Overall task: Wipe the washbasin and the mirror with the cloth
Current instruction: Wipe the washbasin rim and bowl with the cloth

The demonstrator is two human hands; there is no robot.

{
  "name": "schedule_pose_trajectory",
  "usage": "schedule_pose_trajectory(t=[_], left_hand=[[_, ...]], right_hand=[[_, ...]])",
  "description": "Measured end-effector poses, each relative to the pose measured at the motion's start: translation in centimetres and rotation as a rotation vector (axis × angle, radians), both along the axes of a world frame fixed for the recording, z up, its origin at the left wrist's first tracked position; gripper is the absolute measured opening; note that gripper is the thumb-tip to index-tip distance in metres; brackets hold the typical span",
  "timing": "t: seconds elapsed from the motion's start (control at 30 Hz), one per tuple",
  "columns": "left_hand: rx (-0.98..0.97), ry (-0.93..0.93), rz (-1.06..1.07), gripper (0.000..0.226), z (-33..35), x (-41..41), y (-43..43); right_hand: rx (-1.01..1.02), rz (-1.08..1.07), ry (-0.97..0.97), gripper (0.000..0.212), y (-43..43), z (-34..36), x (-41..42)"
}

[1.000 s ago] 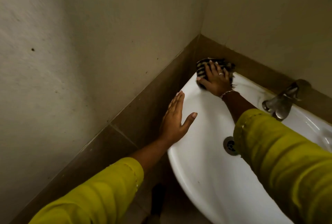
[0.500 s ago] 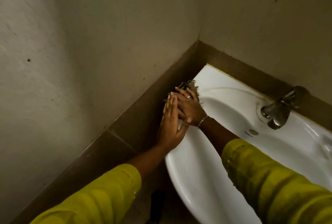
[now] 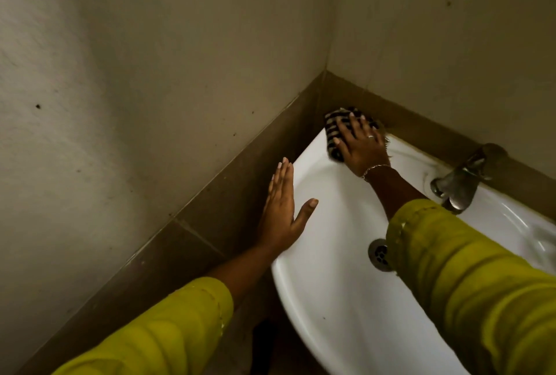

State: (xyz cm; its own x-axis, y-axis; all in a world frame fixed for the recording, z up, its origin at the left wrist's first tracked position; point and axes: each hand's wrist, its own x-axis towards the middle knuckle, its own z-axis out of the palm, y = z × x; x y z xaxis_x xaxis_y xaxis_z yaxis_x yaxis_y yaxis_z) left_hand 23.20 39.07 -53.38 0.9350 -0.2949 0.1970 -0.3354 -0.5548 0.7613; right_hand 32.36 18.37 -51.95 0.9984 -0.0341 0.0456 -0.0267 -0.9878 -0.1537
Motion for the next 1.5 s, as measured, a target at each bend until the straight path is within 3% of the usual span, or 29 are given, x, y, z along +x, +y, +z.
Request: schedule_pose_trajectory(t=[0.3,0.67,0.9,1.2,1.5], left_hand=[[0.016,-0.007,-0.002,0.090,-0.1,0.0,-0.1],[-0.019,0.017,-0.017,0.092,0.2,-0.1,-0.1],[-0.039,0.008,-0.017,0.094,0.2,0.0,-0.1],[-0.103,0.004,-0.001,0.089,0.3,-0.1,0.0],[-0.114,-0.053,0.033,0.086,0.3,-0.2,-0.2]], right_hand=[[-0.016,-0.223,0.011,0.080,-3.5,-0.6,-6.3],[-0.096,-0.330,-0.002,0.061,-3.0,-2.1,-10.4],[-0.103,-0.171,0.088,0.060,-1.6,-0.8,-6.2],[-0.052,0.033,0.168,0.077,2.6,0.6,-1.4],[0.102,0.430,0.138,0.086,9.4,0.0,-4.3]])
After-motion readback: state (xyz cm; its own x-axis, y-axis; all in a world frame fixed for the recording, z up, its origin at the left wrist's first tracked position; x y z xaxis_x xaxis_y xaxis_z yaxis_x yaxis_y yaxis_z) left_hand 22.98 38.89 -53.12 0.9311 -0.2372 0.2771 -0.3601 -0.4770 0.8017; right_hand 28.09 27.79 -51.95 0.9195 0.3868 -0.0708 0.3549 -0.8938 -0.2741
